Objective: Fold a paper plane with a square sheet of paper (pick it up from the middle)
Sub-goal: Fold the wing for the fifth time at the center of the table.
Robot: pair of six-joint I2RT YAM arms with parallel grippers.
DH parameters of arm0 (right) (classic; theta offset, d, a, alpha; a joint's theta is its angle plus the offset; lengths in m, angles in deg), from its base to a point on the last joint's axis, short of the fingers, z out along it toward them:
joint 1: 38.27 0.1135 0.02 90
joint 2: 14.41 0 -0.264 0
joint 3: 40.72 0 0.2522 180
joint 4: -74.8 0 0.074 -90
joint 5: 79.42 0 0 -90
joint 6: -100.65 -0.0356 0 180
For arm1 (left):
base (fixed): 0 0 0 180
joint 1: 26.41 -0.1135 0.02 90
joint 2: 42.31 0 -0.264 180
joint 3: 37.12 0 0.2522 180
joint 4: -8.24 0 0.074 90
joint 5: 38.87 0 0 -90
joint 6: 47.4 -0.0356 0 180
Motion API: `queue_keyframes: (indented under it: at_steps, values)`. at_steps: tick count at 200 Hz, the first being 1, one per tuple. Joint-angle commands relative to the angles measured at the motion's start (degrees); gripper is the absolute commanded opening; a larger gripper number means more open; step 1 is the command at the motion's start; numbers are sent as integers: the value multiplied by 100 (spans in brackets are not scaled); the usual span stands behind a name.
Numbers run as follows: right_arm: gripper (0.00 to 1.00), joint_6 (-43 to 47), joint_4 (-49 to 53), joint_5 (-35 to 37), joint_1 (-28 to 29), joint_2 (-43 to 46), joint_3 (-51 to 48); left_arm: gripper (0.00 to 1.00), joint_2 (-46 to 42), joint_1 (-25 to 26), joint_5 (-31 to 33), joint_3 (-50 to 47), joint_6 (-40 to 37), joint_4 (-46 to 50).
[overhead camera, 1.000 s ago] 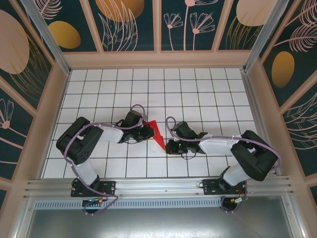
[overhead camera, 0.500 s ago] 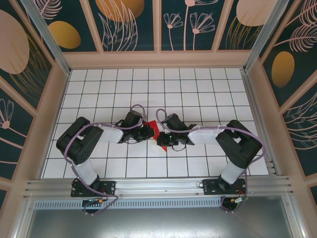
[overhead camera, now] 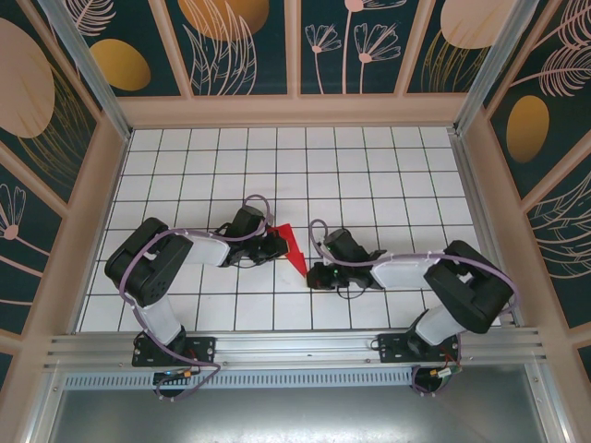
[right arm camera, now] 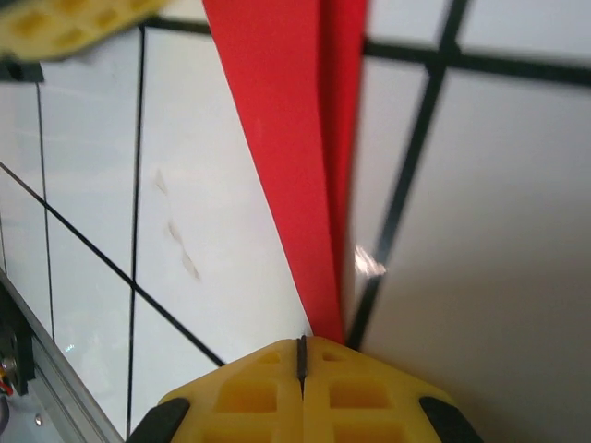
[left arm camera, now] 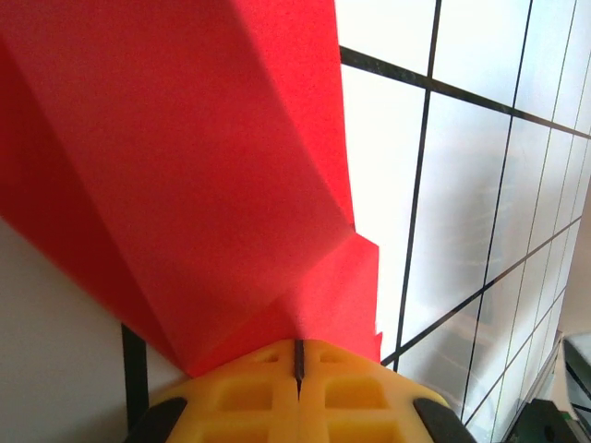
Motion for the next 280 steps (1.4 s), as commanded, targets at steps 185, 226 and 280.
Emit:
queue_keyframes:
  at_steps: [185, 226, 280]
  values:
    - [2, -14, 493, 898, -190, -1524, 1517, 10, -478, -45, 520, 321, -806, 350]
    - [1, 13, 627, 929, -186, -1626, 1539, 18, -393, -47, 914, 511, -1007, 488]
    - [1, -22, 682, 902, -185, -1750, 1586, 17, -213, -53, 1153, 462, -1199, 576]
